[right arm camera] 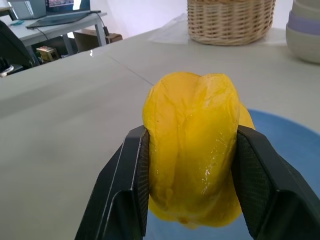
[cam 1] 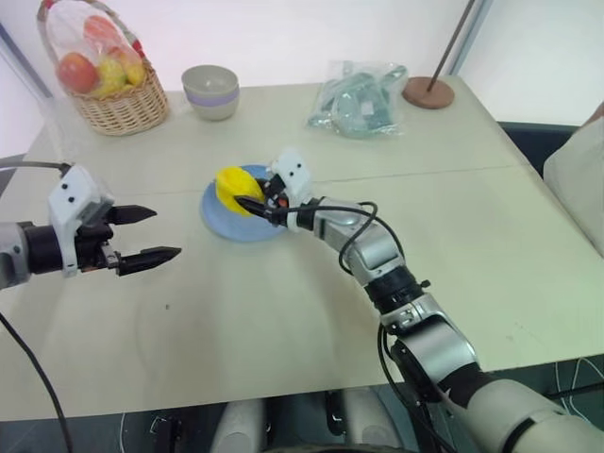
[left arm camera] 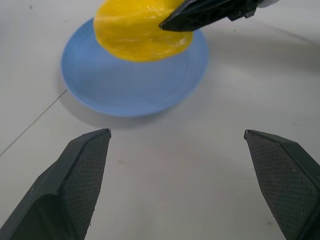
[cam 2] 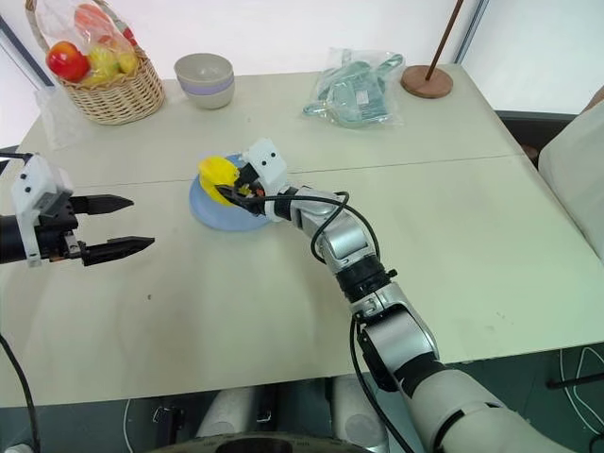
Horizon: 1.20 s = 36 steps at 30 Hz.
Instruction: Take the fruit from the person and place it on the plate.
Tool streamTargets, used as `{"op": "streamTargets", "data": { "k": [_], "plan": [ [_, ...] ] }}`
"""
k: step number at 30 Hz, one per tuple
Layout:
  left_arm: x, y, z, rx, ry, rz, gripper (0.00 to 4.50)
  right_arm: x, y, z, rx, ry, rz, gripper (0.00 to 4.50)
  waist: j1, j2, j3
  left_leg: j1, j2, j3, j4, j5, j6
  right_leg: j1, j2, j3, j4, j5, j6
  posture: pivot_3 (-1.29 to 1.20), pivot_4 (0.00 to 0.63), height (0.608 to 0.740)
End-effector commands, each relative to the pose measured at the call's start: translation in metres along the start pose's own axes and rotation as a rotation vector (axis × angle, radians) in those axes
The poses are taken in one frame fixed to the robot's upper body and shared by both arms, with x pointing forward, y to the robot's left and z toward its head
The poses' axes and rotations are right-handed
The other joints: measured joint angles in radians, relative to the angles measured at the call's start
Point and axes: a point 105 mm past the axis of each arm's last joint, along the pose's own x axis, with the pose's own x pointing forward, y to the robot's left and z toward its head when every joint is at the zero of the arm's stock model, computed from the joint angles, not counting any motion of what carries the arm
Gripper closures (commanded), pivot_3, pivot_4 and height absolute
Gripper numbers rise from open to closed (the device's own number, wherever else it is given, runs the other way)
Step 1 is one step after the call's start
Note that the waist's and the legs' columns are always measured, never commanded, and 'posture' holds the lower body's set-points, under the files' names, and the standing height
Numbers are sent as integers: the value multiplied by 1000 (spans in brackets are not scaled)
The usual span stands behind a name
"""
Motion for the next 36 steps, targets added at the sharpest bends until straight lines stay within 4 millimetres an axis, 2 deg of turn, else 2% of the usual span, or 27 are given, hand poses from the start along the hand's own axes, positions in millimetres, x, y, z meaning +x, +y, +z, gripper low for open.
{"op": "streamTargets", "data": {
  "k": [1,3,4,8,13,16,22,24,28,31,36],
  "plan": [
    [-1,2,5,44,-4,17,0,4,-5,6,-45,-27,-22,2748,0,0,0,0,0,0,0,0,0,0,0,0,0,0,0,0,150,740],
    [0,2,5,46,-8,16,0,4,-9,-1,-48,-13,-46,2748,-1,0,0,0,0,0,-1,0,0,-1,0,0,0,0,-1,0,150,740],
    [1,2,6,46,-11,16,0,3,-10,-4,-54,-6,-54,1753,-1,0,0,0,0,0,-1,0,0,-1,0,0,0,0,-1,0,150,740],
    [2,1,6,45,-17,9,0,0,-14,-6,-54,-2,-63,47,-2,0,0,0,0,0,-1,0,0,-1,0,0,0,0,-1,0,150,740],
    [3,-1,9,37,-38,-5,0,-9,-20,5,-79,-23,-84,47,-1,0,0,0,0,0,-1,0,0,-1,0,0,0,0,-1,0,150,740],
    [3,-3,11,32,-49,-16,0,-28,-19,24,-114,-41,-58,47,2,0,0,-1,0,0,-1,0,0,-1,0,0,0,0,-1,0,150,740],
    [2,-5,11,32,-45,-33,0,-94,-7,61,-162,-29,32,47,5,0,0,-2,-1,0,-1,0,0,-1,-1,-1,0,0,-1,0,150,740],
    [2,-4,11,33,-44,-35,0,-121,-4,66,-168,-1,56,47,6,0,0,-2,-1,0,-1,0,0,-1,-1,-1,0,0,0,0,150,740],
    [3,-4,11,31,-49,-41,0,-159,-2,68,-196,82,67,47,5,-1,0,-1,0,0,-1,0,0,0,0,-2,0,-1,0,0,150,740],
    [4,-3,11,31,-51,-43,0,-172,-7,73,-201,98,28,47,0,-1,1,1,0,0,-1,0,0,1,1,-1,0,-1,0,0,150,740],
    [5,-3,11,26,-55,-51,0,-177,-13,73,-206,114,-21,47,2,-2,1,1,3,0,0,0,0,1,6,-1,0,-1,0,0,150,740]
  ]
}}
